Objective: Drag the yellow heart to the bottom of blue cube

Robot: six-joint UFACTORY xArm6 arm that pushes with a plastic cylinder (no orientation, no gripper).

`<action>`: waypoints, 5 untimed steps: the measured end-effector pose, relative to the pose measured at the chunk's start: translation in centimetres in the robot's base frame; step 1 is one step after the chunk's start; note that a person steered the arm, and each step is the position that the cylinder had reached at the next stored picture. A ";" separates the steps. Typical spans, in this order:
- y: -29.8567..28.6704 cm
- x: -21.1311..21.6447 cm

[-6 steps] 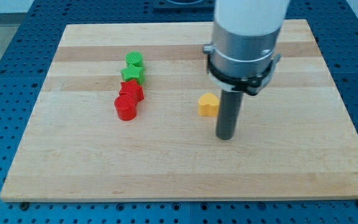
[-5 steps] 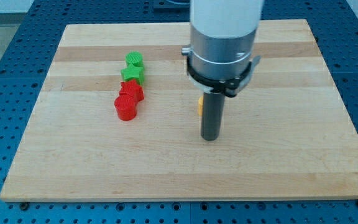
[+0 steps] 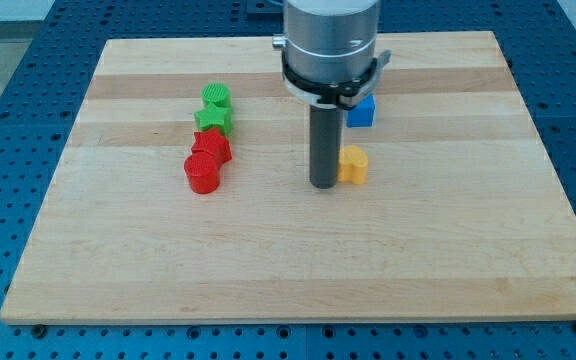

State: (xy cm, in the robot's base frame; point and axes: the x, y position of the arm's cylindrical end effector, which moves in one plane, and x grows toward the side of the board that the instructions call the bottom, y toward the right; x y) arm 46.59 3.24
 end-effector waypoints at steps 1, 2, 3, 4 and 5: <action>1.7 -0.1; 2.0 0.3; 3.3 0.6; 4.6 0.0; 4.6 -1.0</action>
State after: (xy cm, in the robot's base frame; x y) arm 45.57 7.86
